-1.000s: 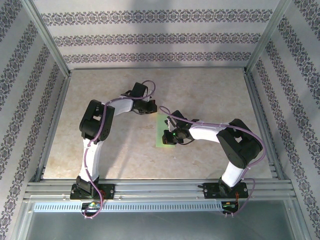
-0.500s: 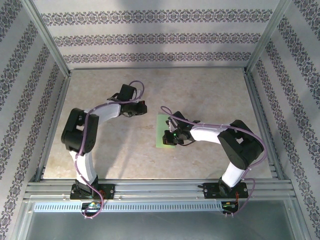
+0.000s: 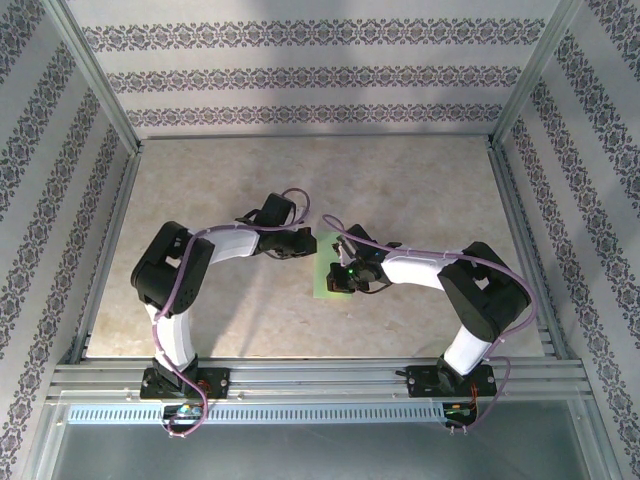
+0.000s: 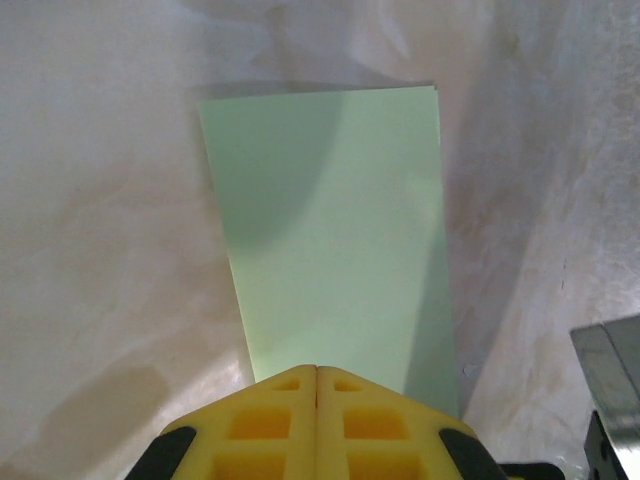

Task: Fold a paper plane with a square sheet of paper (fold left side to right side)
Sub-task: Hold the square sheet of paper at the center of the table, then fold the triangle a second time at the center of the table.

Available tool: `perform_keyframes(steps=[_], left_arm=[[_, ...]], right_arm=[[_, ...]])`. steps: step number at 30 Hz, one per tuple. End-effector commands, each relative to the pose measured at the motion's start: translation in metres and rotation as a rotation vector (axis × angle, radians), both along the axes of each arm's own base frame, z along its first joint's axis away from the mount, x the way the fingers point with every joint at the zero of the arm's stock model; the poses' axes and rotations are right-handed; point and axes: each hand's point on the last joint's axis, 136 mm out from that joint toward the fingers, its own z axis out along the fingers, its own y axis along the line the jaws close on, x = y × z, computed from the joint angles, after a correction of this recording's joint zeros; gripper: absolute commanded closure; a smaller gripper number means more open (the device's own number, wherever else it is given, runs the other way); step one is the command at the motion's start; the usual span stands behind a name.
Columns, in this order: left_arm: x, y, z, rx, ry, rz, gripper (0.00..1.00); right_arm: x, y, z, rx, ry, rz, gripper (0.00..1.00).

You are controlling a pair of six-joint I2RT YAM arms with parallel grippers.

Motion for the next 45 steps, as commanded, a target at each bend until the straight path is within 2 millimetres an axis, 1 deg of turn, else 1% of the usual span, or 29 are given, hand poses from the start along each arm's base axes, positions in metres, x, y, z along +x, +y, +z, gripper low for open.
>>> perform_keyframes(steps=[1, 7, 9, 11, 14, 16, 17, 19, 21, 23, 25, 27, 31, 32, 38, 45], left_arm=[[0.011, -0.010, 0.001, -0.020, -0.021, 0.003, 0.97], [0.005, -0.010, -0.013, -0.001, 0.006, -0.009, 0.97], [0.001, -0.008, -0.020, 0.018, 0.018, -0.011, 0.97], [-0.003, -0.006, -0.027, 0.037, 0.033, -0.011, 0.97], [-0.012, -0.002, -0.039, 0.068, 0.058, -0.013, 0.97], [-0.019, 0.001, -0.046, 0.096, 0.075, -0.020, 0.97], [-0.022, 0.002, -0.048, 0.105, 0.077, -0.024, 0.97], [-0.026, 0.004, -0.052, 0.122, 0.084, -0.023, 0.97], [-0.030, 0.006, -0.055, 0.127, 0.091, -0.020, 0.97], [-0.033, 0.006, -0.056, 0.127, 0.097, -0.017, 0.97], [-0.034, 0.007, -0.057, 0.127, 0.101, -0.013, 0.97], [-0.035, 0.007, -0.057, 0.128, 0.101, -0.011, 0.97], [-0.036, 0.007, -0.059, 0.127, 0.102, -0.009, 0.97], [-0.036, 0.007, -0.059, 0.127, 0.102, -0.008, 0.97], [-0.036, 0.007, -0.059, 0.131, 0.100, -0.012, 0.97], [-0.036, 0.006, -0.057, 0.127, 0.097, -0.011, 0.97]], right_arm=[[-0.020, -0.014, -0.014, -0.073, 0.071, -0.001, 0.94], [-0.019, -0.011, -0.014, -0.069, 0.078, 0.006, 0.93], [-0.019, -0.011, -0.013, -0.066, 0.076, 0.006, 0.89], [-0.016, -0.008, -0.007, -0.051, 0.065, 0.011, 0.86], [-0.009, 0.001, 0.013, 0.004, 0.036, 0.018, 0.75], [0.000, 0.003, 0.033, 0.047, 0.001, 0.010, 0.66], [0.003, 0.001, 0.041, 0.059, -0.013, 0.003, 0.63], [0.009, -0.009, 0.057, 0.079, -0.042, -0.017, 0.57], [0.009, -0.023, 0.063, 0.083, -0.043, -0.034, 0.51], [0.005, -0.041, 0.062, 0.072, -0.020, -0.050, 0.48], [-0.002, -0.053, 0.057, 0.067, 0.021, -0.058, 0.47], [-0.009, -0.060, 0.052, 0.078, 0.064, -0.074, 0.47], [-0.019, -0.062, 0.044, 0.109, 0.123, -0.104, 0.47], [-0.020, -0.063, 0.041, 0.116, 0.138, -0.113, 0.45], [-0.020, -0.054, 0.028, 0.185, 0.192, -0.134, 0.45], [-0.020, -0.052, 0.018, 0.191, 0.214, -0.150, 0.48]])
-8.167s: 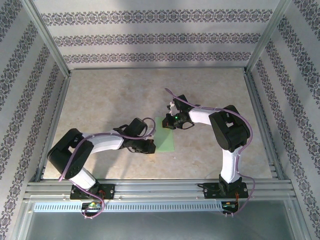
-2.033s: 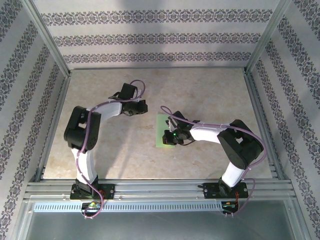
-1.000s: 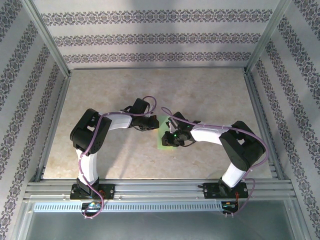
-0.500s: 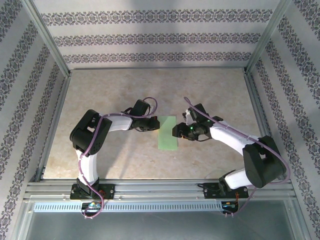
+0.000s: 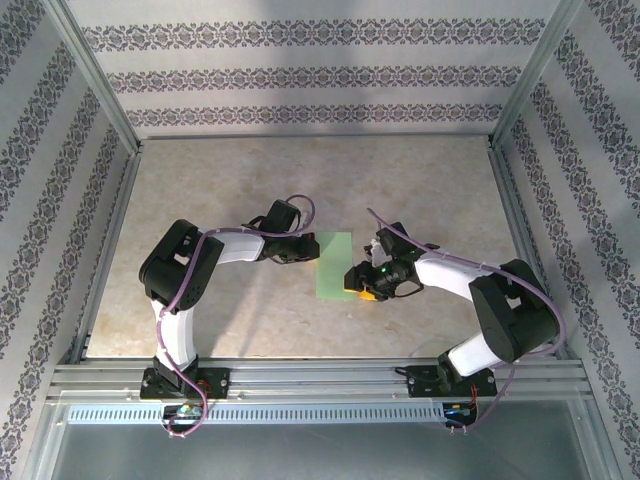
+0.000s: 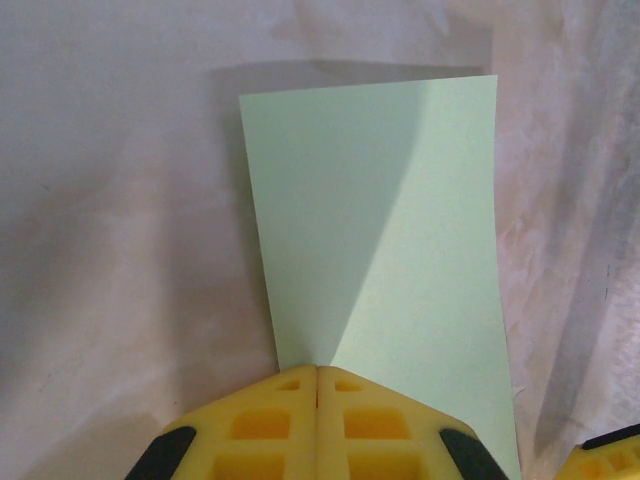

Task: Fold a paper plane with a square sheet of paper (fold left side to right side)
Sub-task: Fold the triangle a second time at the center of the table.

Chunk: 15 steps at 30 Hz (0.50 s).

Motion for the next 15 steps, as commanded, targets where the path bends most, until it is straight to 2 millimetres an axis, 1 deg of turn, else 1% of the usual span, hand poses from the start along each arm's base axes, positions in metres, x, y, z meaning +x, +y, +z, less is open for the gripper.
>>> perform_keyframes(steps=[1, 9, 15], left_arm=[[-0.031, 0.012, -0.035, 0.102, 0.112, -0.007, 0.97], [-0.032, 0.012, -0.034, 0.102, 0.109, -0.011, 0.97], [-0.033, 0.011, -0.035, 0.101, 0.114, -0.014, 0.97]], right_arm=[[0.000, 0.002, -0.004, 0.026, 0.019, -0.013, 0.48], [0.000, 0.008, -0.013, 0.062, 0.032, -0.031, 0.52], [0.007, 0.014, -0.011, 0.110, 0.017, -0.054, 0.54]])
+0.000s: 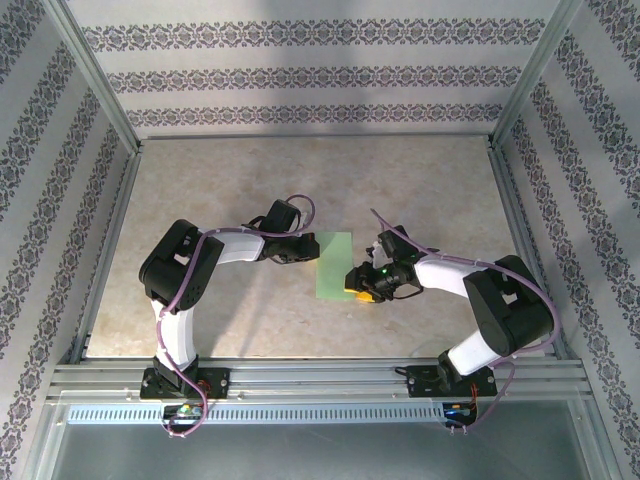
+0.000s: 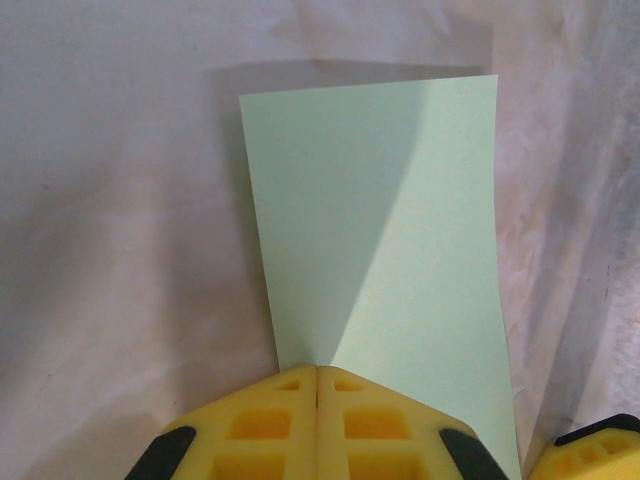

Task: Fold a paper plane with a square sheet of paper (fold left side to right side)
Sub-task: Fold the triangle a second time at the center of the table.

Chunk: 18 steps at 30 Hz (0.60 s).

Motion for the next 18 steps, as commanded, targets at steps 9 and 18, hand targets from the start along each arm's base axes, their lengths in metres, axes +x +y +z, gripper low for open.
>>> perform_keyframes(steps=[9, 18], left_arm=[[-0.033, 0.011, -0.035, 0.101, 0.114, -0.015, 0.97], [-0.033, 0.011, -0.035, 0.101, 0.111, -0.017, 0.97]], right_arm=[[0.018, 0.008, 0.007, 0.108, -0.057, -0.044, 0.57], [0.028, 0.009, 0.009, 0.129, -0.072, -0.053, 0.58]])
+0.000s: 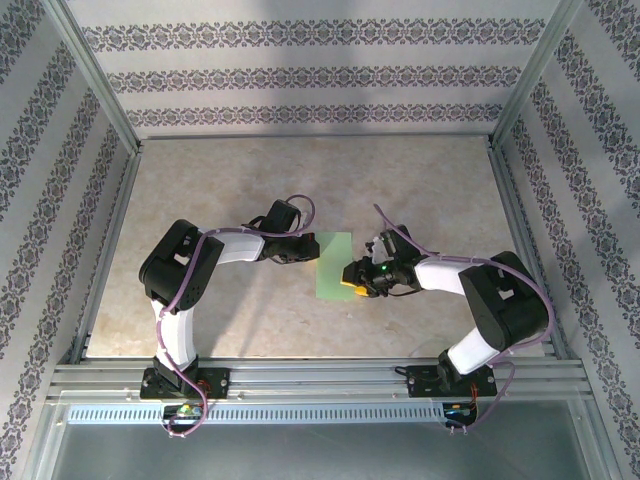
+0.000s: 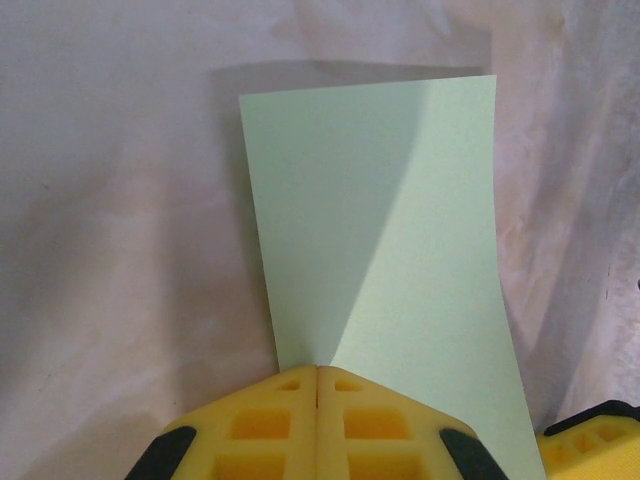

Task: Fold a paper plane with a square sheet of paper (fold left side to right side)
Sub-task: Fold the triangle a second time at the center of the table.

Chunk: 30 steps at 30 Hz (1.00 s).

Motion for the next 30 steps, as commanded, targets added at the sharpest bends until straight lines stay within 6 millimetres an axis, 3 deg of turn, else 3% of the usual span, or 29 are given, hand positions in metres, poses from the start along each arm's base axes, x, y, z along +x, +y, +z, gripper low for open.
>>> perform_keyframes(steps=[1, 19, 30], left_arm=[[-0.033, 0.010, -0.035, 0.101, 0.111, -0.018, 0.97], [-0.033, 0.009, -0.034, 0.097, 0.108, -0.021, 0.97], [-0.032, 0.008, -0.032, 0.093, 0.099, -0.025, 0.97]], right_arm=[[0.008, 0.000, 0.003, 0.020, -0.025, -0.001, 0.58], [0.055, -0.006, 0.008, 0.025, -0.101, -0.026, 0.65], [0.066, -0.012, -0.002, 0.014, -0.095, -0.016, 0.72]])
